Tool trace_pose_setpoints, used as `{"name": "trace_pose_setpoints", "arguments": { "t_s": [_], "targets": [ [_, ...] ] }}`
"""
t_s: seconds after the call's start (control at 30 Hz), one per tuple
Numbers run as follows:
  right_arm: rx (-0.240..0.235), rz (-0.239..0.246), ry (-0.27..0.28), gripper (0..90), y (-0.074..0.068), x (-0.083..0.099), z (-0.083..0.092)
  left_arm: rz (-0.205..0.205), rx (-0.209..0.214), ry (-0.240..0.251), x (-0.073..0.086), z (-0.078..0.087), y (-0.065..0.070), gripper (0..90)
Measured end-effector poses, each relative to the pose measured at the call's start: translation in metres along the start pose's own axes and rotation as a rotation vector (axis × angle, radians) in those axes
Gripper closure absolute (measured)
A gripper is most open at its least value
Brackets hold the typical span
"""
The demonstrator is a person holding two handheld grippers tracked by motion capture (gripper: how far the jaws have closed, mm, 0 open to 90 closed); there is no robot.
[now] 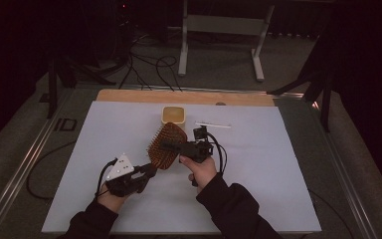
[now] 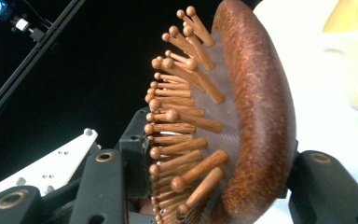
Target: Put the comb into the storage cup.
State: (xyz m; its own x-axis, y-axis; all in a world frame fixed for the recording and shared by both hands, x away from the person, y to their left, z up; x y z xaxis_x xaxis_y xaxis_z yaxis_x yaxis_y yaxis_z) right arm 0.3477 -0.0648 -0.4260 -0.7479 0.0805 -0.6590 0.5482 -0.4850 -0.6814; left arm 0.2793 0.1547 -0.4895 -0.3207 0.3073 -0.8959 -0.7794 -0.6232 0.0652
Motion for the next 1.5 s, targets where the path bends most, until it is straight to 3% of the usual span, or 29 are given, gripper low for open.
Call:
{"name": "trace_pose_setpoints", "arguments": {
  "t_s": [0.3, 0.37, 0.43, 0.63, 1.03, 1.17, 1.3, 1.4, 1.5],
  "targets": [
    [0.022, 0.069, 0.007, 51.7, -0.006, 0.0, 0.001, 0.015, 0.006, -0.001, -0.001, -0.001, 0.0, 72.5],
    [0.03, 0.094, 0.01, 52.0, -0.007, -0.001, 0.002, 0.032, 0.004, -0.006, -0.003, 0.0, 0.0, 65.8],
    [0.046, 0.118, 0.022, 52.0, -0.009, -0.004, 0.005, 0.044, 0.009, -0.01, -0.005, 0.002, -0.002, 53.4],
    [0.057, 0.154, 0.032, 51.9, -0.012, -0.012, 0.014, 0.071, 0.046, -0.035, -0.003, 0.005, -0.006, 41.9],
    [0.059, 0.192, 0.067, 51.9, -0.017, -0.03, 0.032, 0.053, 0.071, -0.118, 0.003, 0.002, -0.007, 11.1],
    [0.062, 0.212, 0.08, 51.9, -0.02, -0.036, 0.037, 0.046, 0.119, -0.126, 0.006, 0.004, -0.007, 0.2],
    [0.063, 0.235, 0.09, 51.9, -0.025, -0.043, 0.042, 0.039, 0.111, -0.116, 0.009, 0.008, -0.01, 0.0],
    [0.061, 0.246, 0.092, 51.9, -0.028, -0.048, 0.045, 0.066, 0.104, -0.105, 0.012, 0.012, -0.015, 0.0],
    [0.068, 0.264, 0.102, 52.0, -0.031, -0.054, 0.049, 0.067, 0.09, -0.101, 0.015, 0.015, -0.018, 0.0]
  ]
}}
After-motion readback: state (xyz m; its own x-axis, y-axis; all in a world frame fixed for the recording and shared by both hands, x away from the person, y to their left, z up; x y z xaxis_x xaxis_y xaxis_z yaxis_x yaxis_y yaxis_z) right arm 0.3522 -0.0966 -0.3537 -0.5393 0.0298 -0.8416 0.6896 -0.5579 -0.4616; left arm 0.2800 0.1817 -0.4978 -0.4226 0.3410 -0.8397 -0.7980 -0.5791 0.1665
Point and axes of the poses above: each handheld gripper's, and its own axes: z roughly backward along the jaws, x roughly out of its underside, y roughly to its right, the point moved 2 cm from there along -z, roughly forward along the jaws, and after that the axes turned 1 degree about x, right-handed, at the moved point
